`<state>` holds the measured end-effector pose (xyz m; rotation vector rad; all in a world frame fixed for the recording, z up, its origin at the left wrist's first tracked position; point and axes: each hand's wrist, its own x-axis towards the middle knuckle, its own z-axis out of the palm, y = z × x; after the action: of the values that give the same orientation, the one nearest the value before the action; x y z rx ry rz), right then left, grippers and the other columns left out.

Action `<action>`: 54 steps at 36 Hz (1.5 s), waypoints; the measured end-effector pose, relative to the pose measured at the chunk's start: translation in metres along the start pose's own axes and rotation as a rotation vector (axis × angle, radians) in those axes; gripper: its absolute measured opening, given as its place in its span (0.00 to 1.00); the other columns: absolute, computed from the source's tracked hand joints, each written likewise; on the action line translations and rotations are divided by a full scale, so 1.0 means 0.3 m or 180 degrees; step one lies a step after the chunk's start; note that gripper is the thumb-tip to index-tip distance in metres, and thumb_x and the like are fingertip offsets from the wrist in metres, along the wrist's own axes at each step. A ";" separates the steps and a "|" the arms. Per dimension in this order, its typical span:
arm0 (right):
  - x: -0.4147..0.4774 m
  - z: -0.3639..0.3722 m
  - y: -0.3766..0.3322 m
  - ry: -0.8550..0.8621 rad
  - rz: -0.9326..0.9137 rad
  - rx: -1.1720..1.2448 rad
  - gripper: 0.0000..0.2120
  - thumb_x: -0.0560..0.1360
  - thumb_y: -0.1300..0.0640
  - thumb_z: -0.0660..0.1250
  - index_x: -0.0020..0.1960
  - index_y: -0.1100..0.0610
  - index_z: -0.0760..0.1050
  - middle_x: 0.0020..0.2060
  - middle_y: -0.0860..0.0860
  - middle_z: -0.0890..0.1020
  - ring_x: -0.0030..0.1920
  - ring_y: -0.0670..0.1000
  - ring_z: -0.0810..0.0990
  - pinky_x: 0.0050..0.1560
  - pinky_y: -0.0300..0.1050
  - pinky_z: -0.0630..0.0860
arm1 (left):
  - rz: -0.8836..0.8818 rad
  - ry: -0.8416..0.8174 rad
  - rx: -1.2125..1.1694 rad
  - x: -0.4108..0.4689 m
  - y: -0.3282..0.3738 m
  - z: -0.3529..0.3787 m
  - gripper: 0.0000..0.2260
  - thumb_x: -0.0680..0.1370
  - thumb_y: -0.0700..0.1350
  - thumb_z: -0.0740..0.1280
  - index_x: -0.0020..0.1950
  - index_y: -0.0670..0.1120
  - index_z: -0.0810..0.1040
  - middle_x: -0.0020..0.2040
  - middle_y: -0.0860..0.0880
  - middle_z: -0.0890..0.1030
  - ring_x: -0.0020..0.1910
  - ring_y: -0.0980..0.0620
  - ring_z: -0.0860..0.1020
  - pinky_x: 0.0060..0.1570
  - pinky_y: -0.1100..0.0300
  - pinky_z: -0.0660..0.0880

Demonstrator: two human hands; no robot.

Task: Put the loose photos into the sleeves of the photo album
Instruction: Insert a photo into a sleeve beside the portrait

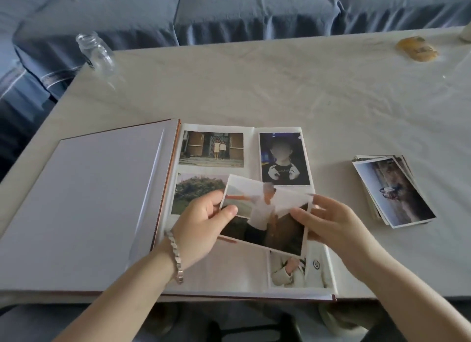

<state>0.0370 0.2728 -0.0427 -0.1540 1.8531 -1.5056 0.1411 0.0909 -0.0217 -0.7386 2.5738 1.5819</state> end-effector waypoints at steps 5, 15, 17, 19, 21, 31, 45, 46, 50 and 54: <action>-0.020 -0.009 -0.014 0.0168 -0.0293 -0.0404 0.06 0.73 0.64 0.67 0.43 0.53 0.78 0.32 0.49 0.84 0.31 0.47 0.83 0.29 0.40 0.79 | 0.0206 0.0114 0.1122 0.021 -0.043 -0.058 0.13 0.80 0.49 0.58 0.63 0.54 0.73 0.52 0.58 0.80 0.52 0.60 0.78 0.49 0.70 0.74; -0.086 -0.074 0.067 0.1468 -0.2363 -0.2767 0.09 0.69 0.62 0.72 0.49 0.61 0.82 0.25 0.45 0.75 0.40 0.46 0.76 0.34 0.28 0.72 | 0.0036 0.0334 0.3066 0.106 -0.203 -0.130 0.27 0.76 0.62 0.40 0.75 0.60 0.55 0.77 0.56 0.47 0.76 0.56 0.41 0.71 0.52 0.37; -0.099 -0.060 0.067 0.1404 -0.2497 -0.2845 0.10 0.67 0.62 0.68 0.47 0.62 0.83 0.26 0.42 0.71 0.38 0.44 0.74 0.34 0.31 0.72 | 0.0102 0.0387 0.3067 0.104 -0.217 -0.123 0.35 0.68 0.63 0.33 0.74 0.61 0.56 0.77 0.57 0.49 0.76 0.56 0.42 0.70 0.53 0.36; -0.109 -0.048 0.069 0.1257 -0.2517 -0.2903 0.09 0.66 0.62 0.68 0.45 0.61 0.83 0.27 0.39 0.69 0.36 0.41 0.71 0.33 0.31 0.71 | 0.0092 0.0373 0.3121 0.106 -0.226 -0.121 0.37 0.66 0.63 0.32 0.74 0.62 0.56 0.77 0.58 0.49 0.75 0.56 0.41 0.70 0.53 0.36; -0.116 -0.040 0.077 0.1122 -0.2434 -0.2960 0.08 0.67 0.63 0.69 0.45 0.59 0.83 0.25 0.39 0.68 0.34 0.41 0.71 0.30 0.31 0.70 | 0.0069 0.0348 0.3178 0.108 -0.224 -0.119 0.37 0.66 0.62 0.31 0.74 0.62 0.55 0.77 0.58 0.48 0.75 0.56 0.41 0.70 0.52 0.36; -0.101 -0.030 0.056 0.0000 -0.0377 -0.2024 0.07 0.73 0.57 0.69 0.41 0.45 0.77 0.29 0.46 0.83 0.22 0.45 0.77 0.29 0.31 0.74 | 0.0008 0.0301 0.3357 0.114 -0.223 -0.119 0.29 0.73 0.59 0.37 0.75 0.61 0.51 0.77 0.57 0.45 0.75 0.55 0.38 0.71 0.50 0.36; -0.011 0.056 0.054 -0.0649 0.0219 -0.1596 0.03 0.72 0.56 0.69 0.40 0.52 0.77 0.34 0.48 0.84 0.26 0.45 0.79 0.31 0.35 0.77 | 0.0165 0.0387 0.3069 0.111 -0.217 -0.125 0.27 0.75 0.56 0.42 0.73 0.60 0.61 0.76 0.56 0.54 0.75 0.57 0.50 0.71 0.50 0.39; -0.007 0.076 0.054 -0.0665 0.0177 -0.1568 0.04 0.72 0.57 0.68 0.40 0.51 0.76 0.34 0.47 0.83 0.27 0.46 0.80 0.31 0.35 0.78 | 0.0170 0.0395 0.3052 0.111 -0.215 -0.126 0.25 0.76 0.56 0.42 0.73 0.59 0.61 0.76 0.56 0.54 0.75 0.57 0.50 0.71 0.51 0.39; 0.002 0.136 0.048 -0.0809 0.0174 -0.1523 0.04 0.73 0.56 0.68 0.42 0.48 0.74 0.37 0.44 0.81 0.28 0.47 0.81 0.30 0.36 0.78 | 0.0145 0.0347 0.3071 0.110 -0.213 -0.130 0.19 0.82 0.51 0.50 0.74 0.59 0.59 0.77 0.56 0.52 0.76 0.57 0.48 0.71 0.51 0.39; 0.010 0.130 0.026 -0.0864 0.0342 -0.1506 0.03 0.73 0.54 0.68 0.41 0.50 0.76 0.32 0.45 0.81 0.28 0.47 0.81 0.31 0.37 0.78 | 0.0146 0.0334 0.3066 0.108 -0.210 -0.129 0.20 0.82 0.51 0.50 0.74 0.60 0.58 0.77 0.56 0.51 0.76 0.57 0.48 0.72 0.51 0.38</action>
<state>0.0607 0.2423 -0.0528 -0.4500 1.9254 -0.9024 0.1464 0.0224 -0.0643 -0.6320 2.9276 0.1661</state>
